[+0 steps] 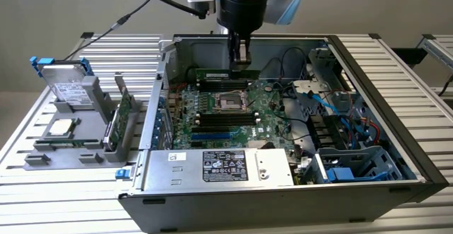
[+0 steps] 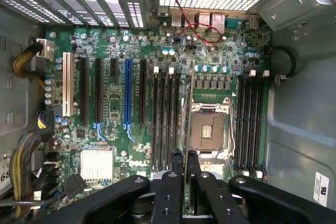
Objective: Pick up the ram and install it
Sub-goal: 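Insert the ram into the slot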
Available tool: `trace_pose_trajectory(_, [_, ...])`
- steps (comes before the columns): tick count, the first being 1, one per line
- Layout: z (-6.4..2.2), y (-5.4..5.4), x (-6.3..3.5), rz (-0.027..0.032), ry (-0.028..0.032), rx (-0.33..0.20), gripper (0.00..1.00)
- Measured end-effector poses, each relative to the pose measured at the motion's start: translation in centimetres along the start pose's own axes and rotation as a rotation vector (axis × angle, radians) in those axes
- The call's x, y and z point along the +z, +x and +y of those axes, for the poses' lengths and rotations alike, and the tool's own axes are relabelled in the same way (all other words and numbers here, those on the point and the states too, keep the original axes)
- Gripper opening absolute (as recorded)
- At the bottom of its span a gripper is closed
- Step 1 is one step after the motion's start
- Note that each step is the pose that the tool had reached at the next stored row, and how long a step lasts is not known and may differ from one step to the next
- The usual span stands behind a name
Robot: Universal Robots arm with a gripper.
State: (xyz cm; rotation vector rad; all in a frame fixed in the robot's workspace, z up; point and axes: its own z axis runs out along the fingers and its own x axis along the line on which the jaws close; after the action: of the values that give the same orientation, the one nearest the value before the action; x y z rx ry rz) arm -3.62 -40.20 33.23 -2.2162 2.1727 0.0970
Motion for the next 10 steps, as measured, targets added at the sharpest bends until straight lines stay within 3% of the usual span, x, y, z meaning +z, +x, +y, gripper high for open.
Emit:
trace_pose_trajectory(1, [-0.12, -0.2, 0.66, 0.0012, -0.0004, -0.005, 0.14])
trace_pose_trajectory(2, [-0.37, -0.1, 1.79, 0.0024, -0.0043, -0.057, 0.14])
trace_pose_trajectory(10, [-0.40, 0.0, 3.24, 0.0035, -0.0082, -0.113, 0.14])
